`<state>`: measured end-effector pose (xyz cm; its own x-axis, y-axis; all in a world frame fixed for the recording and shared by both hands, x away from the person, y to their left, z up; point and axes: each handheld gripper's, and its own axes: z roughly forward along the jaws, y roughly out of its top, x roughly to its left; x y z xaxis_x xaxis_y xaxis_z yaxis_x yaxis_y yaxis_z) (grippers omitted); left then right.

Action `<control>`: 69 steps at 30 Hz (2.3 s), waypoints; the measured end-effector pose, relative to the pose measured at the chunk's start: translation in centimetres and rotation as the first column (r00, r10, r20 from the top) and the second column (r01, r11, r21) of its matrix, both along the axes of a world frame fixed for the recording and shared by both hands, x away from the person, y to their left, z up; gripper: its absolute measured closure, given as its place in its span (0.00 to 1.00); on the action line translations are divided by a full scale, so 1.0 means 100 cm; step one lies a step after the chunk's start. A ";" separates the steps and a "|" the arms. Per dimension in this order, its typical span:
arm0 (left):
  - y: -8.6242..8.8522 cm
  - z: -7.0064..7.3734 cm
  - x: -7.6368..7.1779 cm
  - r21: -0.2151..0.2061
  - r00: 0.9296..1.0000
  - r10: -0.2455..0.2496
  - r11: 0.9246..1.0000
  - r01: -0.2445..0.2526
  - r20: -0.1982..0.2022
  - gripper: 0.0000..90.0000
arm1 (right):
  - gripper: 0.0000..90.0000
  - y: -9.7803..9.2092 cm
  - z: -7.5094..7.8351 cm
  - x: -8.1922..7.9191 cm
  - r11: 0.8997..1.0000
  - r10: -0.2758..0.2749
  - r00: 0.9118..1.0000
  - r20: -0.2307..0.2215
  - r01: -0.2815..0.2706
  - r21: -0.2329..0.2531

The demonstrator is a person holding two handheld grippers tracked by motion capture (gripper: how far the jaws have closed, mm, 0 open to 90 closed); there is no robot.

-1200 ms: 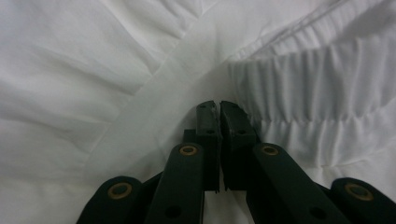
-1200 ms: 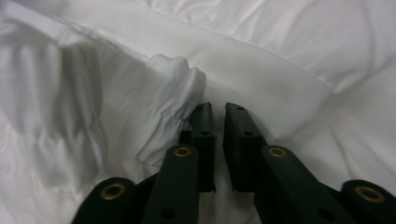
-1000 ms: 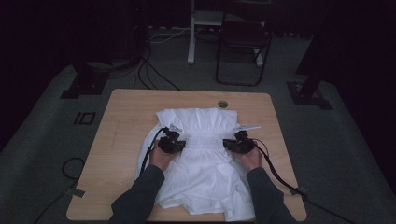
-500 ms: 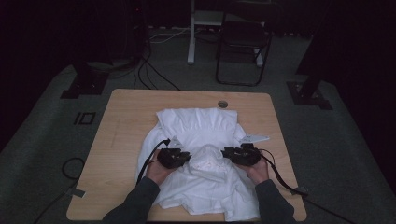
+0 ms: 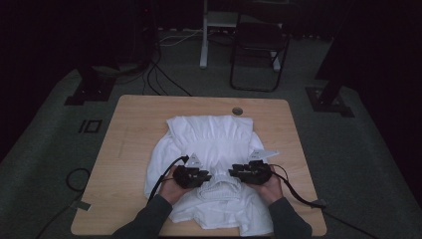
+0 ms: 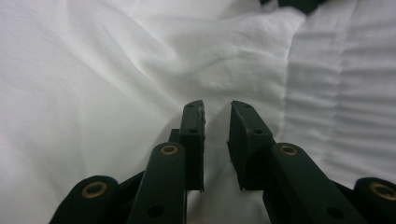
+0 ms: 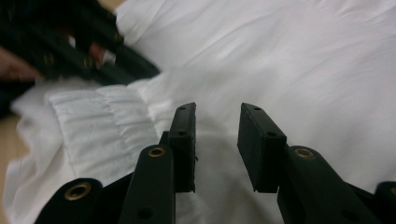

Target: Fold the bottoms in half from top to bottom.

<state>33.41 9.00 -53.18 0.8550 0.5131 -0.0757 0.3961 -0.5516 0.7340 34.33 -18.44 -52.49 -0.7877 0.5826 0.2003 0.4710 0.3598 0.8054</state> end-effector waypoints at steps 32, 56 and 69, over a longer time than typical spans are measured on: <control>0.034 -0.007 0.089 0.055 0.936 0.351 0.934 -0.352 0.035 0.67 | 0.53 0.009 -0.021 0.097 0.941 -0.287 0.957 0.044 0.291 -0.175; 0.049 -0.029 0.035 -0.031 0.948 0.316 0.949 -0.315 0.040 0.66 | 0.53 0.001 -0.042 0.039 0.953 -0.257 0.962 0.095 0.268 -0.138; 0.052 -0.020 0.015 -0.017 0.946 0.324 0.946 -0.324 0.023 0.63 | 0.53 0.004 -0.043 0.016 0.954 -0.257 0.962 0.095 0.268 -0.135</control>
<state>34.87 14.17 -55.21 0.6443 0.7620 -0.0647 0.5329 -0.3867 0.7526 35.96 -18.04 -56.80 -0.6125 0.7892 0.0443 0.5044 0.3471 0.7906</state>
